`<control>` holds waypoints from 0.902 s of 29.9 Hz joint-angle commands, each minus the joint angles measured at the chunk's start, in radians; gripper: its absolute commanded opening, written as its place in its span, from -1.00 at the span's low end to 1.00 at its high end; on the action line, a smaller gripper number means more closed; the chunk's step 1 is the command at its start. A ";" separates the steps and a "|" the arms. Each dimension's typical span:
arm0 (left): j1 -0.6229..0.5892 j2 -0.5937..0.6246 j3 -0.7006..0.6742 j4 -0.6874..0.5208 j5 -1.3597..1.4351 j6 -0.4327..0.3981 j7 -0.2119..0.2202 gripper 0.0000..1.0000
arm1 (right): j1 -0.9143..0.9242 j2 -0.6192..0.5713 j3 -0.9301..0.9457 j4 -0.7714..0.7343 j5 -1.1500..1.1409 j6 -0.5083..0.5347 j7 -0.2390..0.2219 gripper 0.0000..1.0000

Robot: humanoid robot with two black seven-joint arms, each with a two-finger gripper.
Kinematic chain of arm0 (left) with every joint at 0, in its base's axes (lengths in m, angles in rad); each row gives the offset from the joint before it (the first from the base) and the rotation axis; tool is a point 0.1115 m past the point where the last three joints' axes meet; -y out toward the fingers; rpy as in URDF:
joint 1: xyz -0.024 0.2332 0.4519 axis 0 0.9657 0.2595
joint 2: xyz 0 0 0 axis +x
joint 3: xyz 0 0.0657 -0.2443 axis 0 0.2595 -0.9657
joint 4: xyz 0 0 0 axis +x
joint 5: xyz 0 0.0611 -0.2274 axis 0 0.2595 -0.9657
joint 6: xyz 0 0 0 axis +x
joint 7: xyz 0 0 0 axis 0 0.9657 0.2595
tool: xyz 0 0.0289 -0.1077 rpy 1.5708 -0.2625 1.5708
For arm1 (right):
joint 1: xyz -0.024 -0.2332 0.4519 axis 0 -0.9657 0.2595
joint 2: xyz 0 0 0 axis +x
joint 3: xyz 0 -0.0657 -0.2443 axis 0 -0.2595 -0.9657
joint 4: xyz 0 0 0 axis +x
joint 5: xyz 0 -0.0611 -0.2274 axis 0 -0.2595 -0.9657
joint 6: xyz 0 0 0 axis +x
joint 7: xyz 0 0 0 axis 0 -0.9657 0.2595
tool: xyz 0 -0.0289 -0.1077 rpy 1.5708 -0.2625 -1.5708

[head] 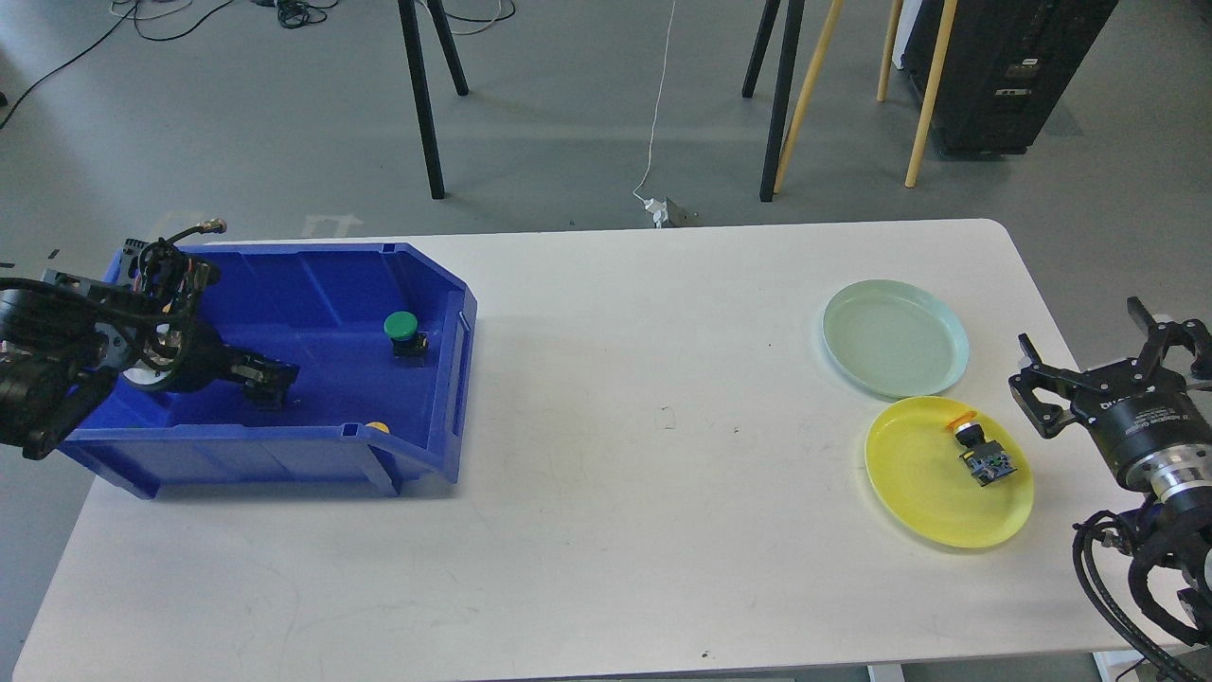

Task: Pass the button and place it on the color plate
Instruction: 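Reach the left gripper into the bin and grasp a green-capped button, then lift the green button and extend it toward the right gripper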

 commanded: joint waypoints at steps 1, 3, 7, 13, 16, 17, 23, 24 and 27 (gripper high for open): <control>-0.002 -0.003 0.000 0.002 -0.001 0.008 0.000 -0.88 | -0.007 0.000 0.002 -0.001 0.000 0.000 0.001 1.00; -0.009 -0.001 0.001 0.002 0.001 0.008 0.000 -0.91 | -0.009 0.000 0.002 -0.001 0.000 0.000 0.001 1.00; -0.016 0.000 0.001 -0.001 0.001 0.005 0.000 -0.94 | -0.009 0.000 0.002 -0.001 0.000 0.000 0.001 1.00; -0.104 0.066 -0.031 -0.117 -0.034 -0.093 0.000 -0.93 | -0.009 0.000 0.002 0.000 0.000 0.000 0.001 1.00; -0.140 0.147 -0.094 -0.240 -0.141 -0.093 0.000 -0.92 | -0.009 0.000 0.003 -0.001 -0.002 0.001 0.001 1.00; -0.143 0.172 -0.108 -0.284 -0.172 -0.093 0.000 -0.92 | -0.011 0.000 0.002 -0.001 -0.003 0.001 0.001 1.00; -0.154 0.299 -0.250 -0.518 -0.341 -0.093 0.000 -0.93 | -0.007 -0.002 0.002 0.000 -0.009 0.001 0.001 1.00; -0.151 0.304 -0.290 -0.550 -0.384 -0.093 0.000 -0.93 | -0.006 -0.002 0.002 0.002 -0.011 0.000 0.001 1.00; -0.138 0.293 -0.384 -0.637 -0.520 -0.093 0.000 -0.93 | 0.002 -0.022 0.002 0.012 -0.018 -0.003 0.001 1.00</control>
